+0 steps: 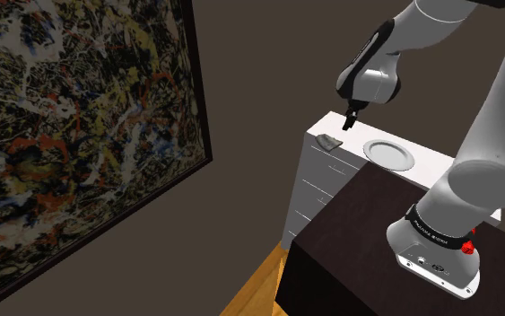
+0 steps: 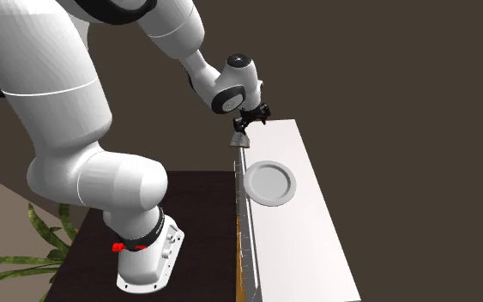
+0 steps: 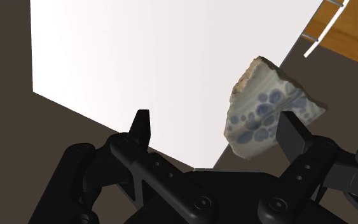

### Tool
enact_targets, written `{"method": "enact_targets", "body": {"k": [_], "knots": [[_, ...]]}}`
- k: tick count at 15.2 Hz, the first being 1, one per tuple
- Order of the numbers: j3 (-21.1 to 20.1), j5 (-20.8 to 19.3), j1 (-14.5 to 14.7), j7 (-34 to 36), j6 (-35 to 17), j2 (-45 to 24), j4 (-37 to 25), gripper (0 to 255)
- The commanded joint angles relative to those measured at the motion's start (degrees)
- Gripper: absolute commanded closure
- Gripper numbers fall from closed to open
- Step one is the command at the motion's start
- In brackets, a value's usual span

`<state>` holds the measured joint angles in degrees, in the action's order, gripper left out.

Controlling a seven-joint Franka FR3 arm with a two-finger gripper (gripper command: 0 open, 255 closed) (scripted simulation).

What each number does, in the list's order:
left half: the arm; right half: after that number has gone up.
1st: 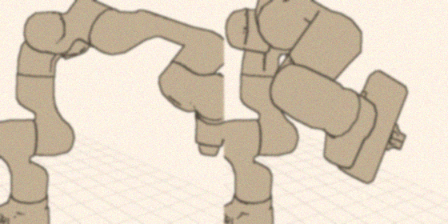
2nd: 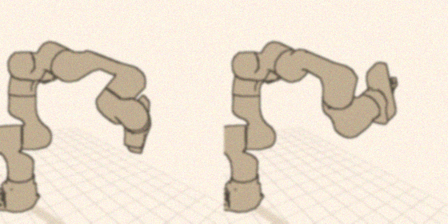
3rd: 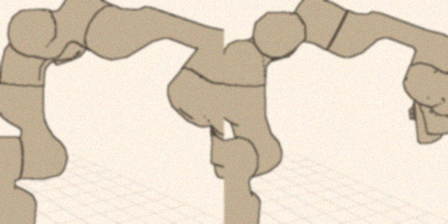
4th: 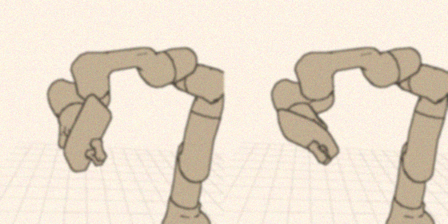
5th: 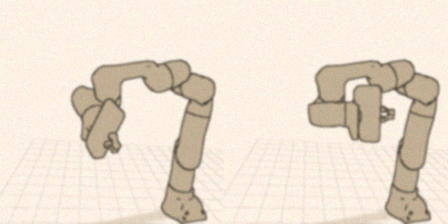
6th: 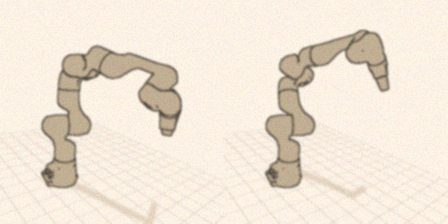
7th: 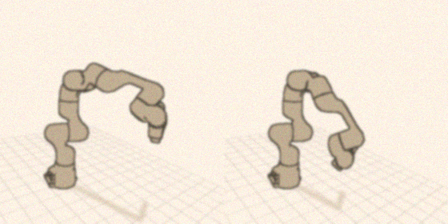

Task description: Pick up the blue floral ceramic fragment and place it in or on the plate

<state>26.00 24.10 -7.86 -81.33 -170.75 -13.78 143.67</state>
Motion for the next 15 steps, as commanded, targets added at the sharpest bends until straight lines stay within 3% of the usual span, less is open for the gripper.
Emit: {"method": "enact_targets", "body": {"k": [1, 6, 14, 15], "knots": [[-3.28, 3.41, -2.88, -2.96, -1.02, -2.16, -1.26, 0], [-10.43, 8.99, -9.13, -7.73, -3.80, -7.33, -4.10, 0], [-10.48, 8.89, -9.18, -7.65, -3.81, -7.31, -4.08, 0], [-10.48, 8.89, -9.18, -7.65, -3.81, -7.31, -4.08, 255]]}}
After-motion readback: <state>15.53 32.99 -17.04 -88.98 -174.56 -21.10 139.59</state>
